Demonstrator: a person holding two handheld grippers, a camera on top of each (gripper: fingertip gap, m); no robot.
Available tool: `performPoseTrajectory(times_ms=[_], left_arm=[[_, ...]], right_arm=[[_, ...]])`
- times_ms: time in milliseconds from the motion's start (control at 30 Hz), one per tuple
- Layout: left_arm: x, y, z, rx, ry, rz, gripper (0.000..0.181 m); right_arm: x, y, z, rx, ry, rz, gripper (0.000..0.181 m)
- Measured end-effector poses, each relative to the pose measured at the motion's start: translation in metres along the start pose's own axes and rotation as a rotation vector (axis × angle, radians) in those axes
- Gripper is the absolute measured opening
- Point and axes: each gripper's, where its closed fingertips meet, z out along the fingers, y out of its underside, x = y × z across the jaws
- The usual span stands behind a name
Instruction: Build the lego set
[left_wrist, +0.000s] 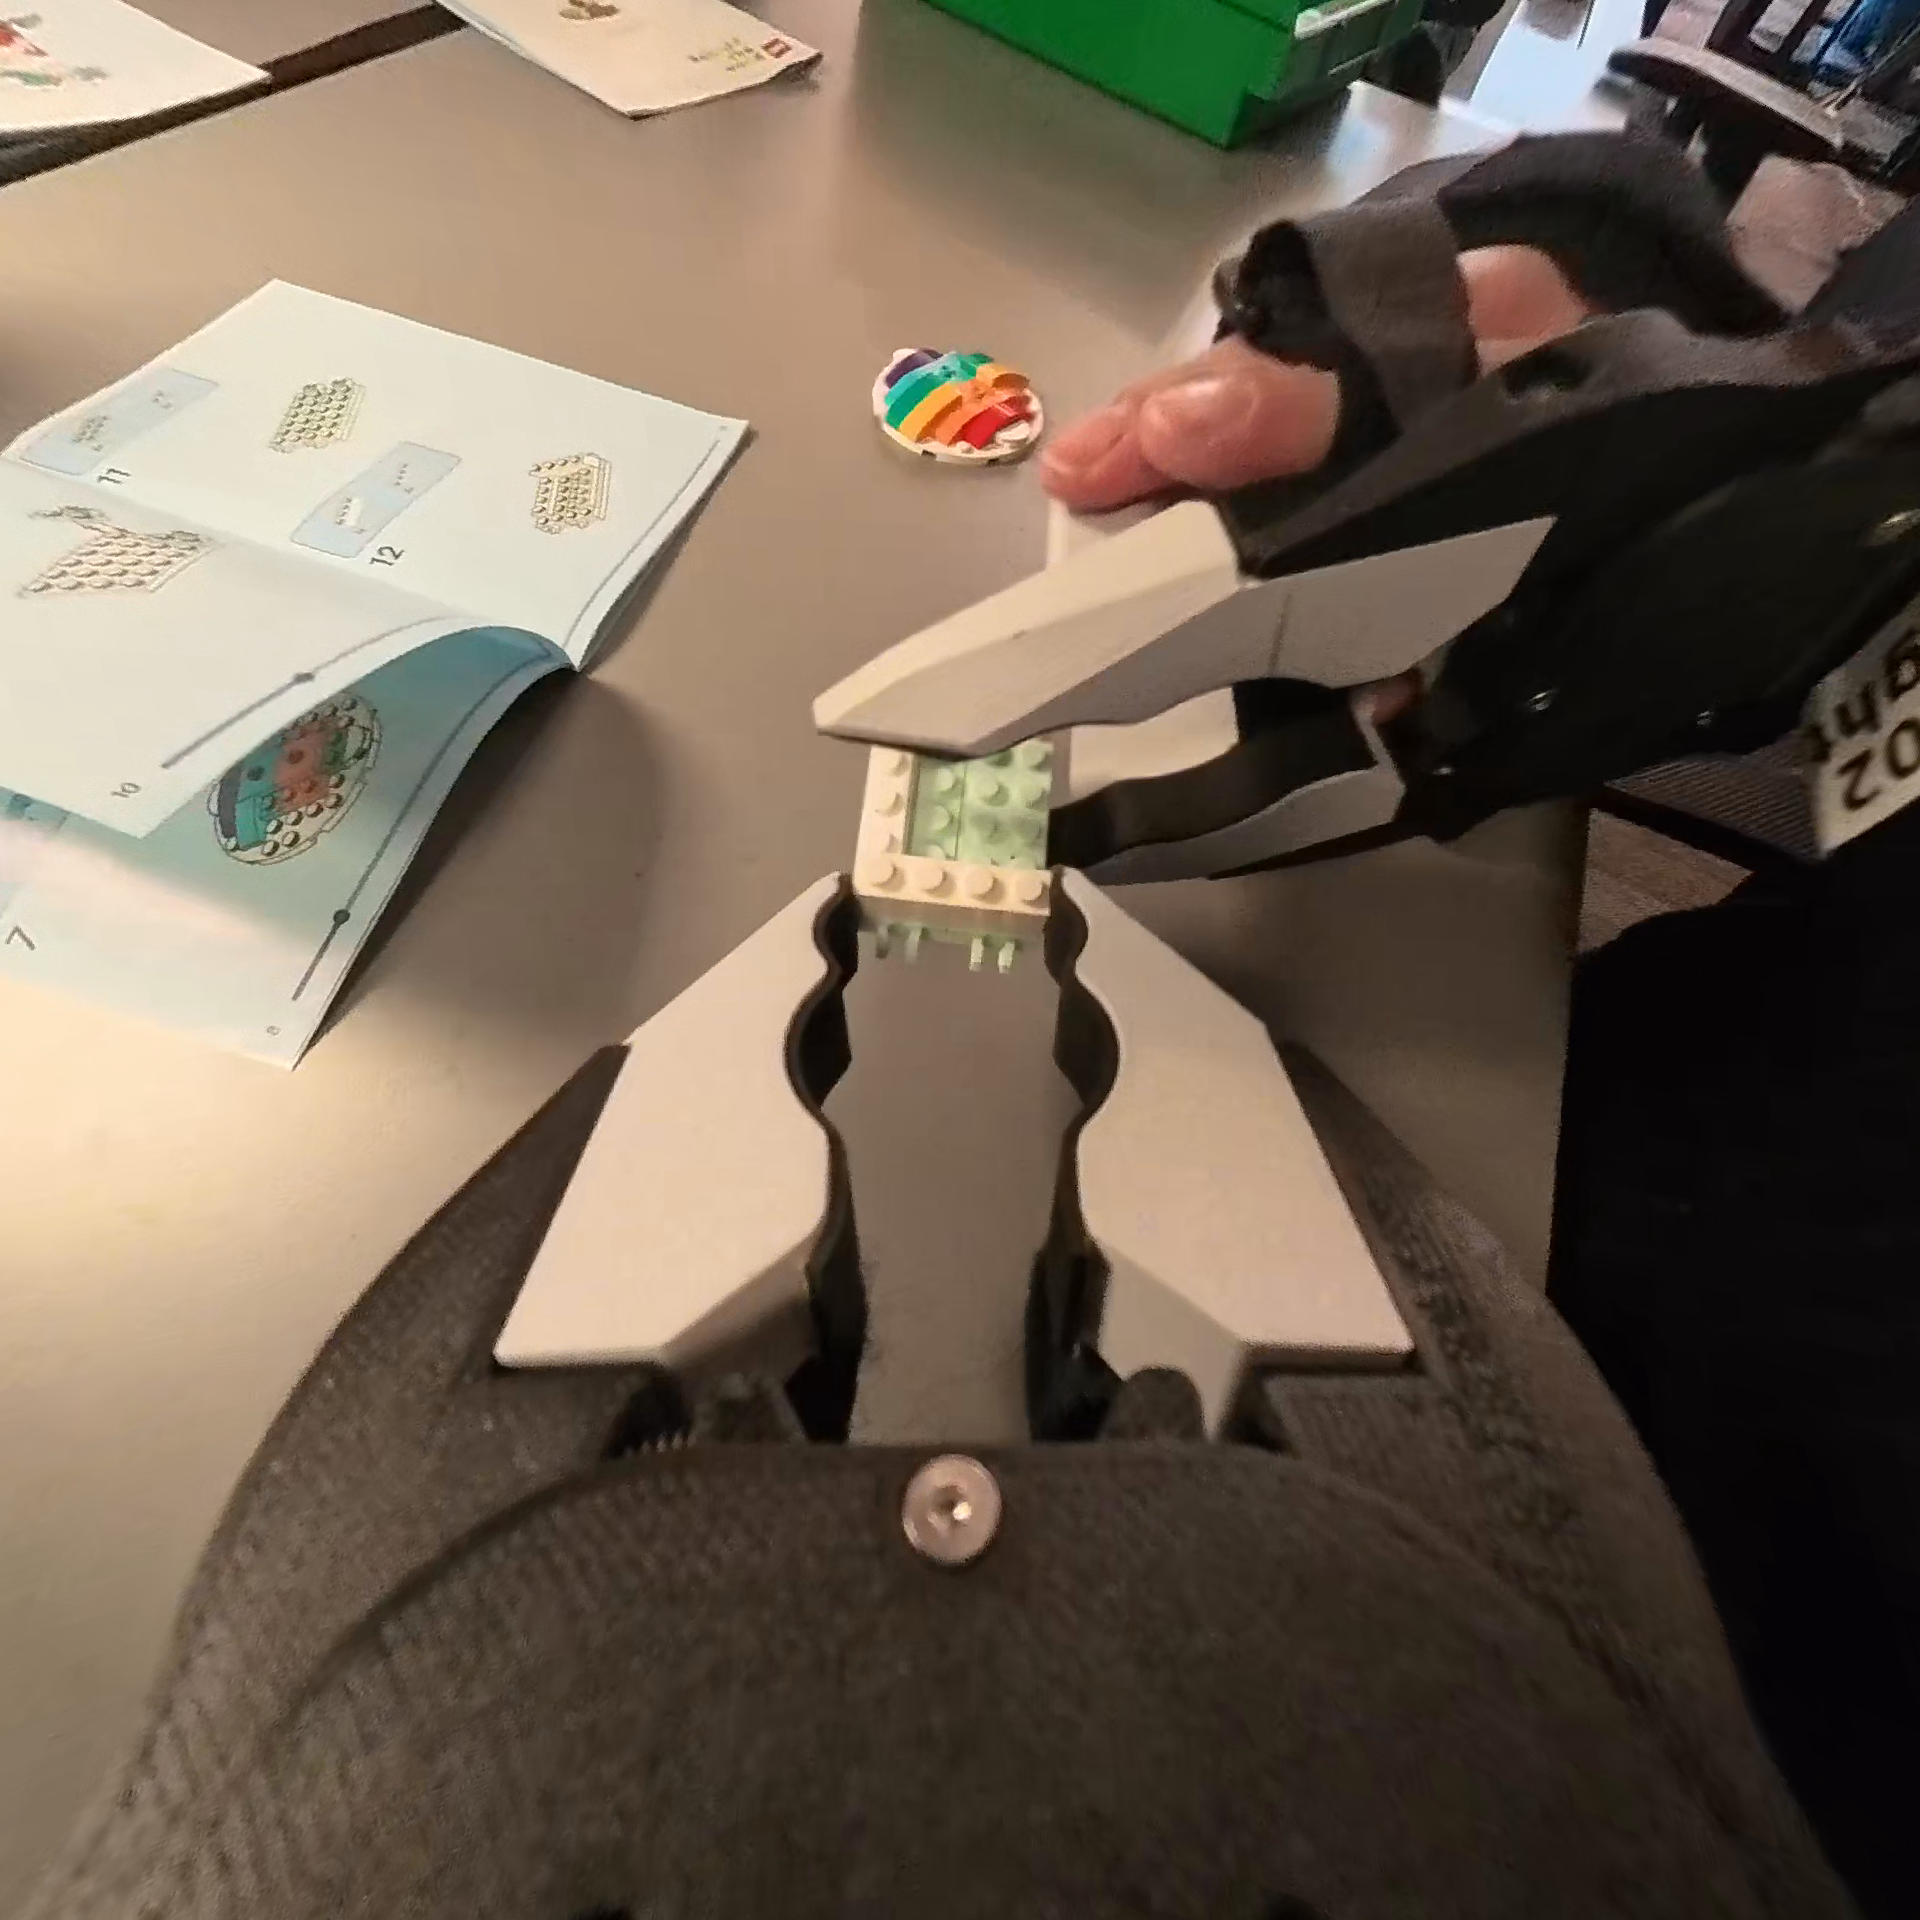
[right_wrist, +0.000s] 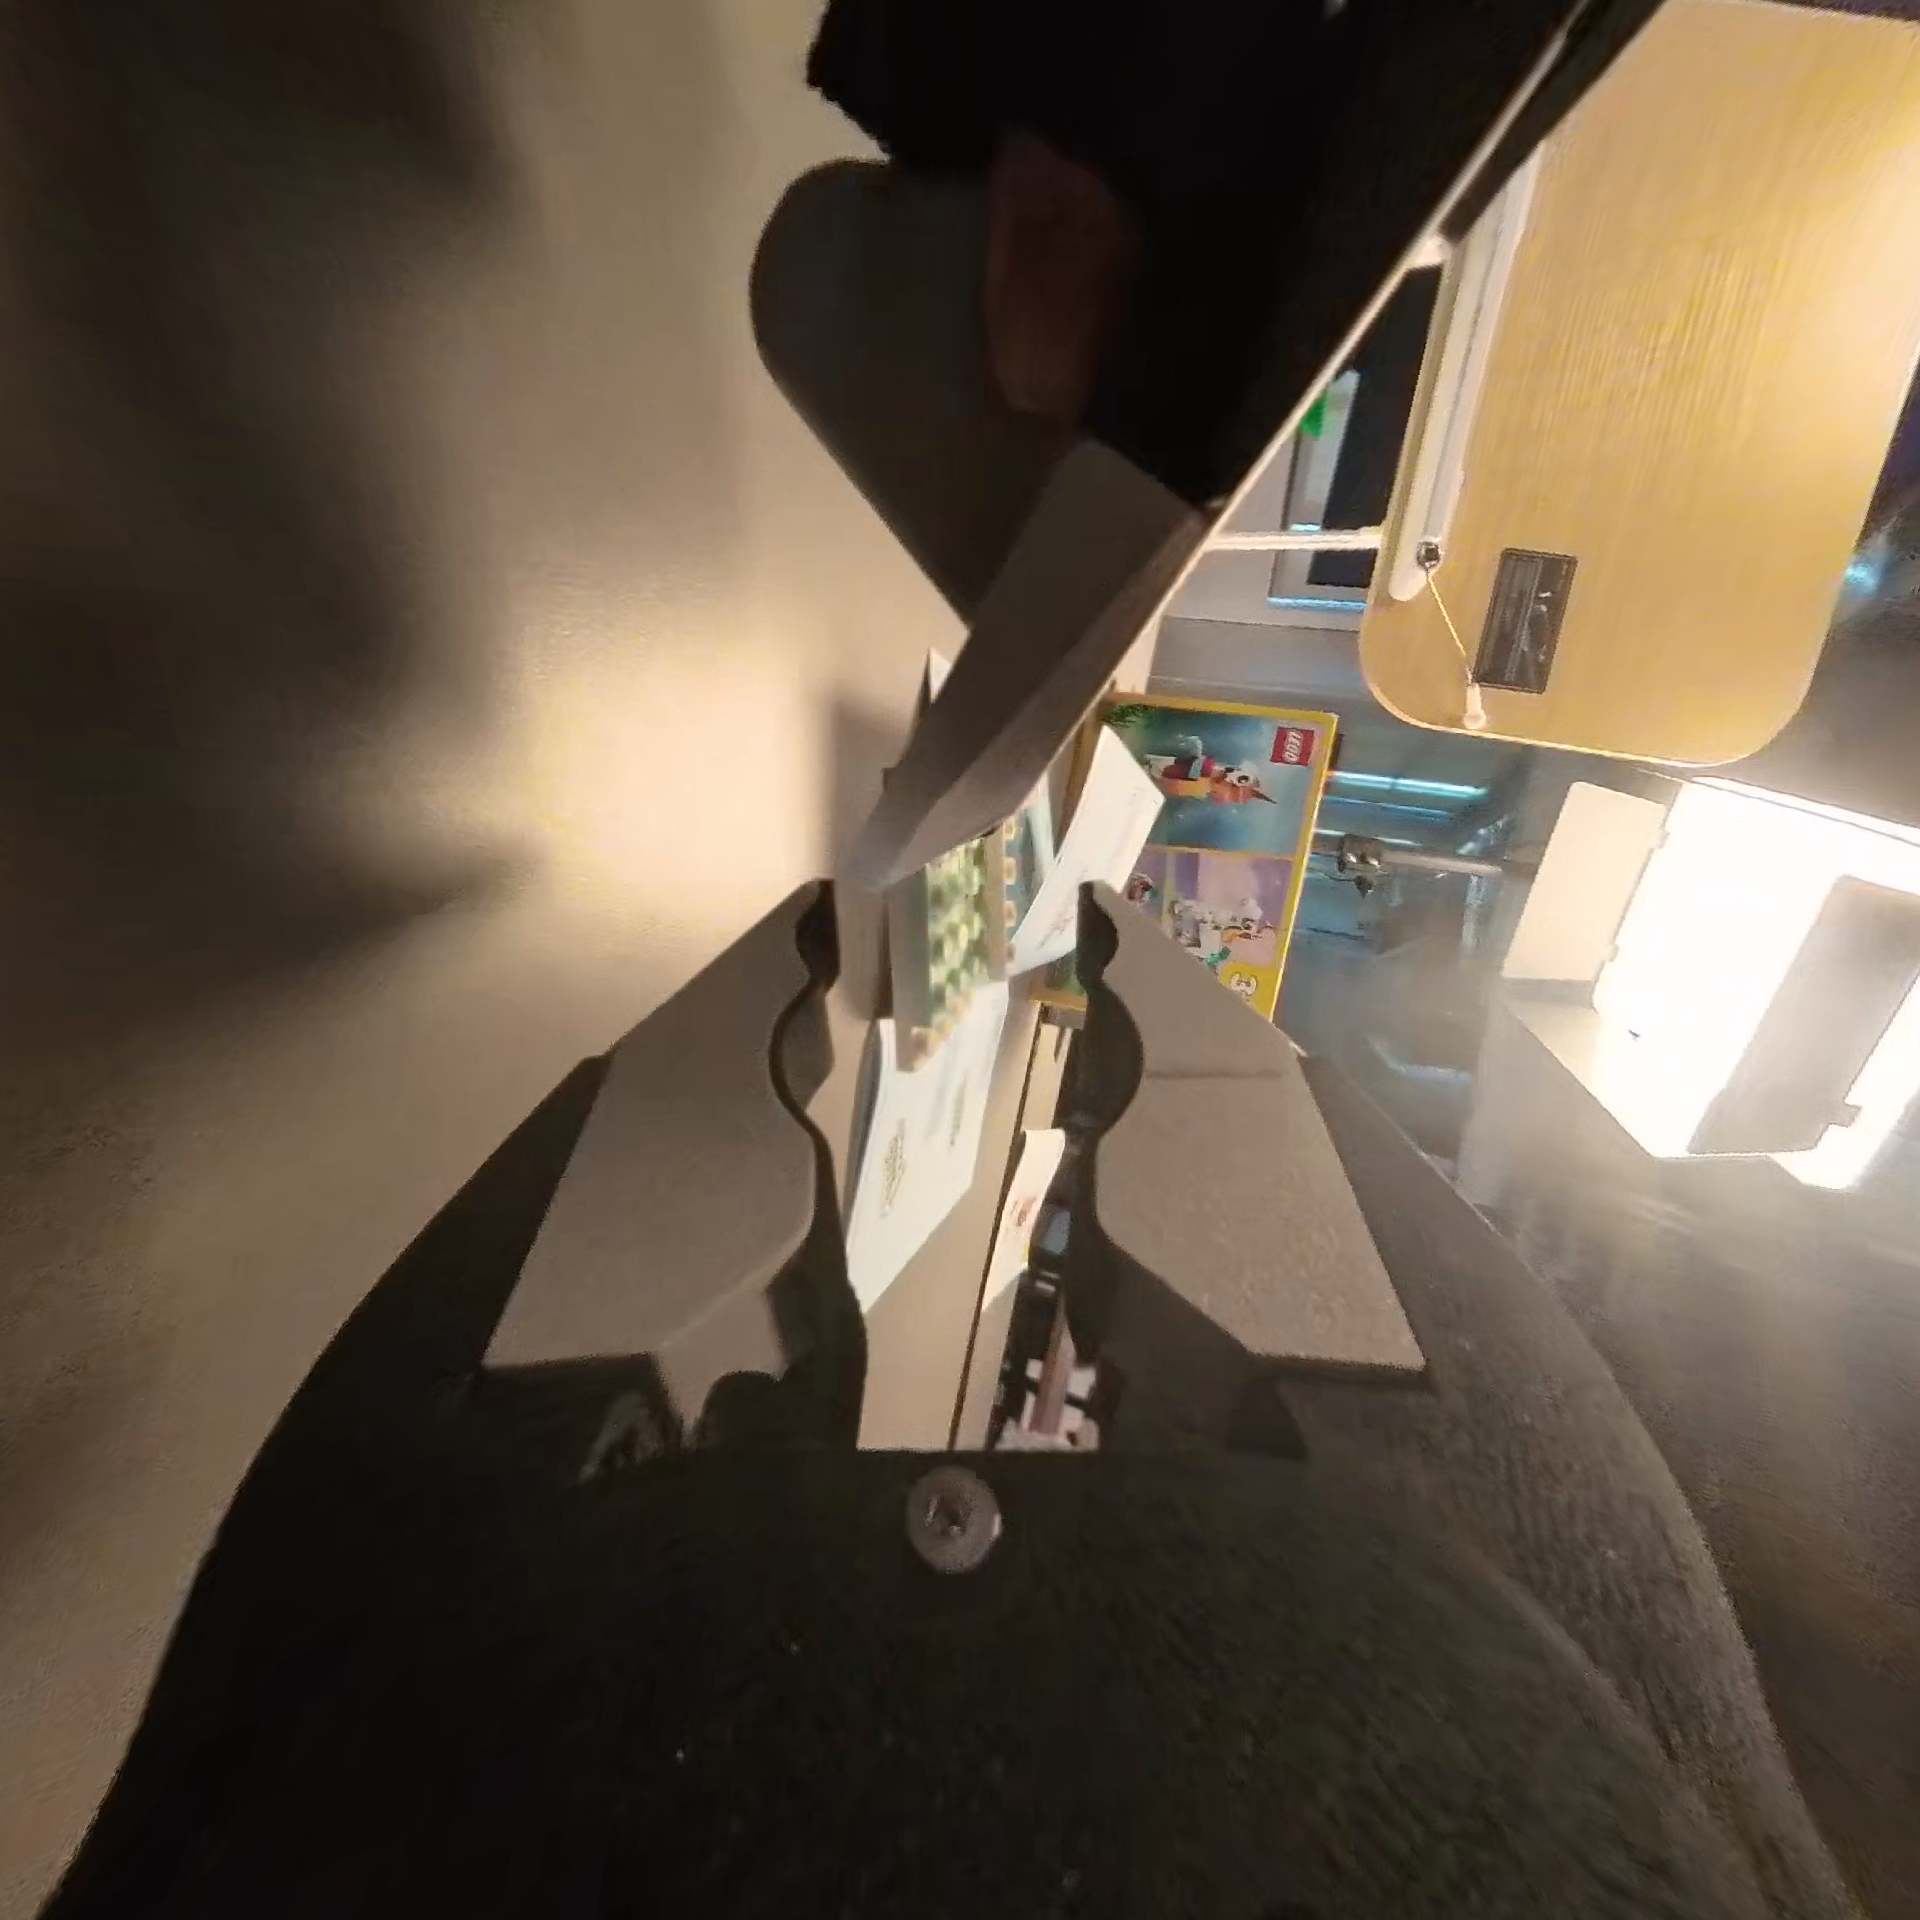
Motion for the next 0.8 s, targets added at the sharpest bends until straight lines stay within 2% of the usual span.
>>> performPoseTrajectory(times_ms=[233, 367, 667, 800], left_arm=[[0.003, -0.003, 0.000, 0.007, 0.021, -0.012, 0.035], [0.003, -0.004, 0.000, 0.010, 0.044, -0.053, 0.035], [0.006, 0.004, 0.005, -0.026, 0.059, -0.071, 0.035], [0.004, 0.010, 0.006, -0.044, 0.051, -0.080, 0.035]], right_arm=[[0.004, 0.001, 0.005, -0.009, 0.025, -0.014, 0.017], [0.005, 0.001, 0.004, -0.017, 0.046, -0.073, 0.013], [-0.011, 0.001, 0.004, 0.011, -0.057, -0.108, 0.011], [-0.017, -0.002, 0.006, 0.068, -0.088, 0.061, 0.014]])
